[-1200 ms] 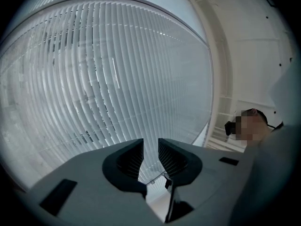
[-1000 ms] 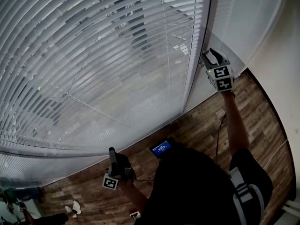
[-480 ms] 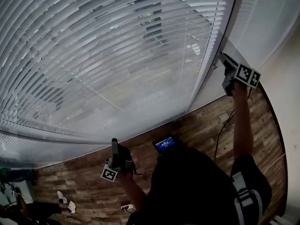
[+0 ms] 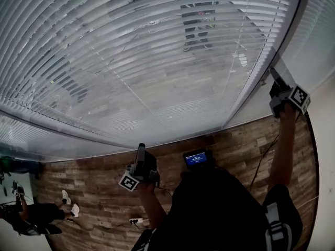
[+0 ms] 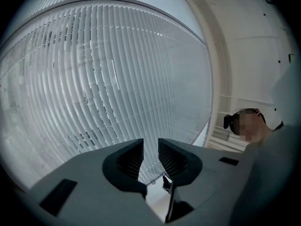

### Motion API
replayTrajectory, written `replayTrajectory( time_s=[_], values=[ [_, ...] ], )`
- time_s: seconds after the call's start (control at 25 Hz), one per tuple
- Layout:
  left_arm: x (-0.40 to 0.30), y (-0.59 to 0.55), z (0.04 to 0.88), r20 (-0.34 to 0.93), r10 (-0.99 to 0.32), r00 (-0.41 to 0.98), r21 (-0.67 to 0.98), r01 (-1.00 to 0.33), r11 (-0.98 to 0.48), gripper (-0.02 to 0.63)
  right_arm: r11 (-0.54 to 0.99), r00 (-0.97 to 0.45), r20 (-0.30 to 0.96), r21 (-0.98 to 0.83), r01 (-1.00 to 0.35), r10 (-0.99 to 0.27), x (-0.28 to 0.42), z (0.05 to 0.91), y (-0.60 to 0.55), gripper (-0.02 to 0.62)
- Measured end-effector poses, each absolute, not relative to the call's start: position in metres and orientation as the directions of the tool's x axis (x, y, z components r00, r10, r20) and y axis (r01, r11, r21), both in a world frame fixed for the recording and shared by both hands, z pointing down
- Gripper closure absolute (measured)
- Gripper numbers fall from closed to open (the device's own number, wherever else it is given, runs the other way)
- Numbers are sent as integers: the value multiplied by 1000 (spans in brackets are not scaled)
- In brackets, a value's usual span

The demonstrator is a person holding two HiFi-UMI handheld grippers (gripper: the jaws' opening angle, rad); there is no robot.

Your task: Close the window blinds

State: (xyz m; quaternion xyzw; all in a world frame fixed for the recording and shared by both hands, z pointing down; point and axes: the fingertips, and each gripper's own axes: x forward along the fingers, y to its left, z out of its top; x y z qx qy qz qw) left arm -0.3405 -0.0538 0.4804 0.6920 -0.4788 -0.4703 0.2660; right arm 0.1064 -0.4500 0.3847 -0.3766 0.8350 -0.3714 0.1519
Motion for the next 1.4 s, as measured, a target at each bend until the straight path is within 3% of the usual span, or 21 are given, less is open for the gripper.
replayTrajectory(
  time_s=[0.28,0.48,0.68,1.12,1.4],
  values=[
    [-332,-50,476,-379,-919,104,819,-424,-386,499,546,-669,-34,-610,-574,-742,109,367,-436,462],
    [-321,-54,470,-359,-926,116,811,-452,-371,499,518,-672,-60,-688,-508,-738,115,392,-415,462],
    [-319,-45,462,-319,-939,129,812,-474,-341,499,585,-734,-89,-671,-456,-674,103,419,-389,462],
    [-243,-66,477,-233,-947,222,840,-445,-311,499,393,-806,-92,-902,-182,-585,103,536,-326,462],
    [-203,-56,464,-315,-878,360,787,-418,-454,499,387,-786,-65,-893,-229,-615,137,546,-239,462]
  ],
)
